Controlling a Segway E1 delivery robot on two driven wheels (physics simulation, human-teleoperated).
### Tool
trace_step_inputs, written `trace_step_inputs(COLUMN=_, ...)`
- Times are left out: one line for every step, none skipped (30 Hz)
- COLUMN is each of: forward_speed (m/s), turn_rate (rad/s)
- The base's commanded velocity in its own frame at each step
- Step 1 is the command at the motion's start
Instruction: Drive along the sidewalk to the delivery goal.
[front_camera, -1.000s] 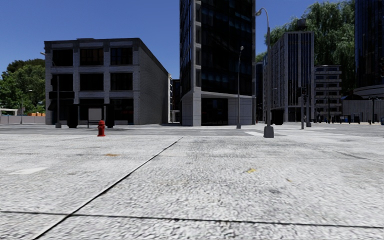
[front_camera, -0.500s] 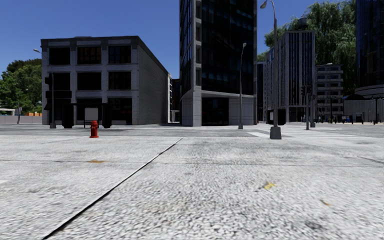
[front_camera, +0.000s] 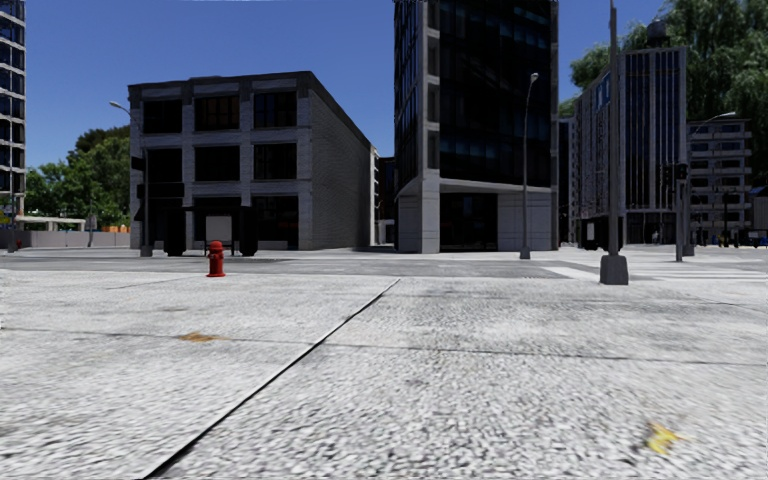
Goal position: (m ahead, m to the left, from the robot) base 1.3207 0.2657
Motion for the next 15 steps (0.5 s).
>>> trace_step_inputs(forward_speed=1.34, turn_rate=1.20)
trace_step_inputs(forward_speed=1.34, turn_rate=1.20)
trace_step_inputs(forward_speed=1.34, turn_rate=1.20)
trace_step_inputs(forward_speed=1.34, turn_rate=1.06)
trace_step_inputs(forward_speed=1.34, turn_rate=1.06)
trace_step_inputs(forward_speed=1.34, turn_rate=0.78)
trace_step_inputs(forward_speed=1.34, turn_rate=0.46)
trace_step_inputs(forward_speed=1.34, turn_rate=0.27)
trace_step_inputs(forward_speed=1.34, turn_rate=0.17)
trace_step_inputs(forward_speed=1.34, turn_rate=0.11)
trace_step_inputs(forward_speed=1.34, turn_rate=0.06)
trace_step_inputs(forward_speed=1.34, turn_rate=0.02)
trace_step_inputs(forward_speed=1.34, turn_rate=0.00)
trace_step_inputs(forward_speed=1.34, turn_rate=0.00)
trace_step_inputs(forward_speed=1.34, turn_rate=0.00)
